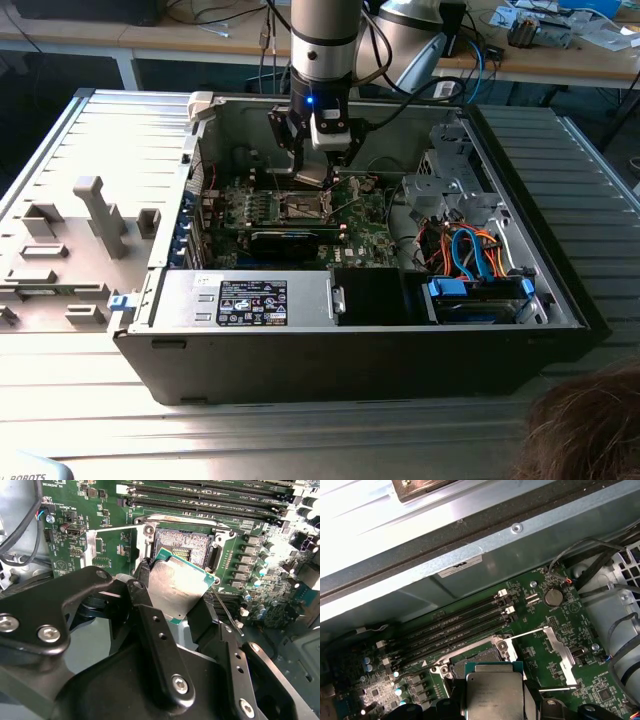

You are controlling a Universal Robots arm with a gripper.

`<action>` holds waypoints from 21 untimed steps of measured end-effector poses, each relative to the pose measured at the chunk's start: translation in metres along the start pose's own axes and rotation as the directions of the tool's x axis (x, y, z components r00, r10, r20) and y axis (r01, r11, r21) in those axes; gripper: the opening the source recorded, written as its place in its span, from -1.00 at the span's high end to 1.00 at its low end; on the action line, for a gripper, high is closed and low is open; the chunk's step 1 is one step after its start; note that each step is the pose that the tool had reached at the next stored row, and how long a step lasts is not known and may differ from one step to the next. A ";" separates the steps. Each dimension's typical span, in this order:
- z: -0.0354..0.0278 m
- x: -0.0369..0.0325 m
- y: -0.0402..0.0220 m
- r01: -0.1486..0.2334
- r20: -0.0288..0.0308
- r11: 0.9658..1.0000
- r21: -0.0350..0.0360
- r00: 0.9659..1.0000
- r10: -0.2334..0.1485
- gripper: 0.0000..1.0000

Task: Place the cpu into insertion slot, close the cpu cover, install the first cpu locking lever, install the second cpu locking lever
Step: 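Place the cpu into insertion slot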

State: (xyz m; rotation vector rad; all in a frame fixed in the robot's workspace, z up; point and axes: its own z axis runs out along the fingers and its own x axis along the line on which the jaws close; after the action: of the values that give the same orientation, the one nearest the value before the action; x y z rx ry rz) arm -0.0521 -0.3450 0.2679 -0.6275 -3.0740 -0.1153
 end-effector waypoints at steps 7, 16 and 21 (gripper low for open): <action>0.0000 0.0000 0.0000 -0.006 0.000 1.000 0.000 1.000 0.006 -0.09; 0.0001 0.0000 0.0000 -0.016 0.001 1.000 0.000 1.000 0.016 -0.09; 0.0001 0.0000 0.0000 -0.021 0.001 1.000 0.000 1.000 0.021 -0.09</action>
State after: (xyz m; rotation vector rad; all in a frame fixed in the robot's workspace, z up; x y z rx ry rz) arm -0.0521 -0.3450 0.2678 -0.6598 -3.0680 -0.1154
